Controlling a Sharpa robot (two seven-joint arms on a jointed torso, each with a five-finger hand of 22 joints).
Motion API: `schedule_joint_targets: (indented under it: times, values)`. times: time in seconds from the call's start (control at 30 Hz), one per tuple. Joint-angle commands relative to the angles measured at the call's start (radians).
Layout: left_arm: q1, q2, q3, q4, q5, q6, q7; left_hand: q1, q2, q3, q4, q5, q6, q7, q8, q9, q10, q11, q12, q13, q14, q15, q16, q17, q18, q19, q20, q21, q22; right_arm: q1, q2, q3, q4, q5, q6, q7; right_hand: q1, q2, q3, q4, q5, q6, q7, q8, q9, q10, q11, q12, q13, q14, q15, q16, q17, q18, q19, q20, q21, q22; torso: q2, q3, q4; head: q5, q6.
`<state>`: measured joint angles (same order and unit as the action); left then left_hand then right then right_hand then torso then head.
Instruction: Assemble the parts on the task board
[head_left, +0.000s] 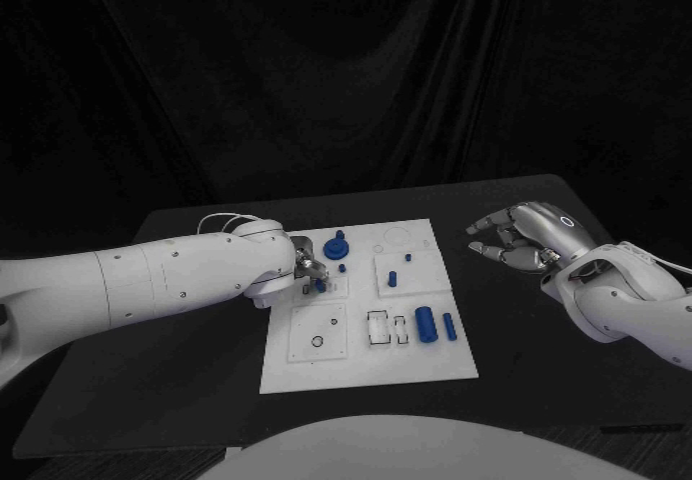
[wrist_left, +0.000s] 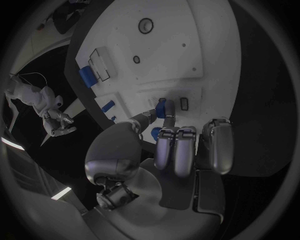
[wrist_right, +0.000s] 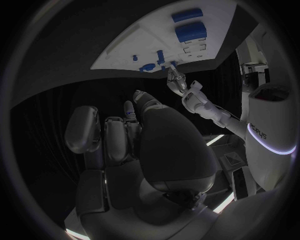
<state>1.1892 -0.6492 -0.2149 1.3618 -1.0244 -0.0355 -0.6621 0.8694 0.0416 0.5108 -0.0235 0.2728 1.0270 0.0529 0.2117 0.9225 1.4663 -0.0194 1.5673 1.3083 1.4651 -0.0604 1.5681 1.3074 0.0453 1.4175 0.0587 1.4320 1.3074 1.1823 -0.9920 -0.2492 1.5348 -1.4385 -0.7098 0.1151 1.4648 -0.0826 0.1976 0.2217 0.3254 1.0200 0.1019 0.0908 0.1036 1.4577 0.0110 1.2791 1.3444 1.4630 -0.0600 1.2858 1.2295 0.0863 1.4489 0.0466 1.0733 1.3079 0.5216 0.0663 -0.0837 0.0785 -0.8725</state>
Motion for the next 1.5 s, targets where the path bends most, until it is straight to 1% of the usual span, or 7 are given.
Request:
schedule_joint_targets:
  times: [0.03, 0.13, 0.43, 0.53, 1.33, 1.4, 1.5]
  values:
    - [-0.003, 0.002, 0.000, 0.000, 0.004, 0.000, 0.018, -0.014, 0.000, -0.011, 0.018, -0.029, 0.012, 0.001, -0.007, -0.003, 0.104, 0.006, 0.004, 0.263, 0.106, 0.004, 0.003, 0.263, 0.005, 0.000, -0.001, -0.004, 0.128, -0.003, -0.001, 0.001, -0.001, -0.001, 0.005, -0.021, 0.012, -0.001, 0.008, -0.001, 0.008, 0.009, 0.001, -0.005, -0.001, -0.008, 0.002, -0.004, -0.053, 0.049, 0.002, -0.003, -0.001, 0.003, -0.005, 0.002, -0.005, 0.145, 0.000, -0.0003, 0.0000, 0.002, 0.000]
    - [-0.003, 0.002, 0.000, 0.000, 0.004, 0.007, 0.018, -0.030, -0.003, -0.036, 0.040, -0.035, 0.014, 0.002, -0.014, -0.007, 0.104, 0.008, 0.004, 0.263, 0.106, 0.005, 0.003, 0.263, 0.005, 0.001, -0.001, -0.005, 0.128, -0.004, -0.001, 0.001, -0.001, -0.001, 0.006, -0.022, 0.014, -0.001, 0.011, -0.003, 0.013, 0.009, 0.001, -0.006, -0.002, -0.008, 0.002, -0.006, -0.055, 0.049, 0.002, -0.004, -0.002, 0.003, -0.005, 0.002, -0.005, 0.145, 0.000, -0.0003, -0.0008, 0.003, 0.000]
    - [-0.003, 0.002, 0.000, -0.003, 0.004, 0.029, 0.013, -0.031, -0.005, -0.039, 0.041, -0.037, 0.013, 0.003, -0.016, -0.008, 0.104, 0.008, 0.004, 0.263, 0.106, 0.005, 0.003, 0.263, 0.006, -0.001, -0.001, -0.007, 0.127, -0.004, -0.002, 0.001, 0.000, -0.001, 0.008, -0.024, 0.015, -0.001, 0.014, -0.005, 0.020, 0.010, 0.001, -0.007, -0.003, -0.008, 0.002, -0.006, -0.055, 0.049, 0.002, -0.003, -0.001, 0.003, -0.005, 0.002, -0.005, 0.145, 0.001, 0.0004, 0.0001, 0.002, 0.000]
    - [-0.003, 0.002, 0.000, -0.002, 0.004, 0.034, 0.011, -0.031, -0.005, -0.050, 0.047, -0.054, 0.014, 0.003, -0.021, -0.011, 0.104, 0.009, 0.004, 0.263, 0.106, 0.005, 0.003, 0.263, 0.006, -0.002, -0.001, -0.010, 0.126, -0.005, -0.003, 0.001, 0.000, -0.001, 0.008, -0.025, 0.016, -0.001, 0.015, -0.006, 0.023, 0.011, 0.001, -0.007, -0.003, -0.008, 0.002, -0.007, -0.056, 0.048, 0.002, -0.004, -0.002, 0.003, -0.005, 0.002, -0.005, 0.145, 0.001, 0.0008, 0.0006, 0.002, 0.000]
    - [-0.003, -0.007, 0.000, 0.006, 0.004, 0.056, 0.005, 0.013, -0.011, -0.062, 0.018, -0.068, 0.012, 0.003, -0.036, -0.018, 0.104, 0.009, 0.004, 0.263, 0.106, 0.007, 0.003, 0.263, 0.008, -0.009, 0.001, -0.020, 0.123, -0.008, -0.004, 0.001, -0.001, -0.001, 0.012, -0.030, 0.018, -0.002, 0.020, -0.010, 0.034, 0.012, 0.001, -0.009, -0.004, -0.007, 0.002, -0.008, -0.057, 0.048, 0.001, -0.004, -0.003, 0.003, -0.006, 0.002, -0.006, 0.145, 0.000, -0.0003, -0.0005, 0.006, 0.000]
    - [-0.003, -0.008, 0.000, 0.006, 0.004, 0.055, 0.009, 0.010, -0.009, -0.075, 0.025, -0.102, 0.012, 0.006, -0.041, -0.020, 0.104, 0.011, 0.004, 0.263, 0.106, 0.008, 0.003, 0.263, 0.009, -0.011, 0.002, -0.023, 0.122, -0.008, -0.004, 0.001, -0.001, -0.001, 0.012, -0.030, 0.019, -0.002, 0.021, -0.011, 0.036, 0.013, 0.001, -0.009, -0.004, -0.007, 0.001, -0.008, -0.057, 0.048, 0.001, -0.005, -0.004, 0.003, -0.006, 0.002, -0.007, 0.145, 0.000, -0.0003, -0.0002, 0.006, 0.000]
    - [-0.003, -0.008, 0.000, 0.005, 0.004, 0.055, 0.014, 0.008, -0.007, -0.083, 0.031, -0.119, 0.012, 0.007, -0.043, -0.021, 0.104, 0.012, 0.004, 0.263, 0.106, 0.009, 0.003, 0.263, 0.009, -0.013, 0.002, -0.026, 0.121, -0.008, -0.003, 0.001, -0.001, -0.001, 0.013, -0.031, 0.020, -0.002, 0.022, -0.011, 0.037, 0.013, 0.001, -0.009, -0.004, -0.007, 0.001, -0.008, -0.057, 0.048, 0.001, -0.005, -0.004, 0.003, -0.006, 0.002, -0.008, 0.144, 0.000, -0.0004, -0.0005, 0.006, 0.000]
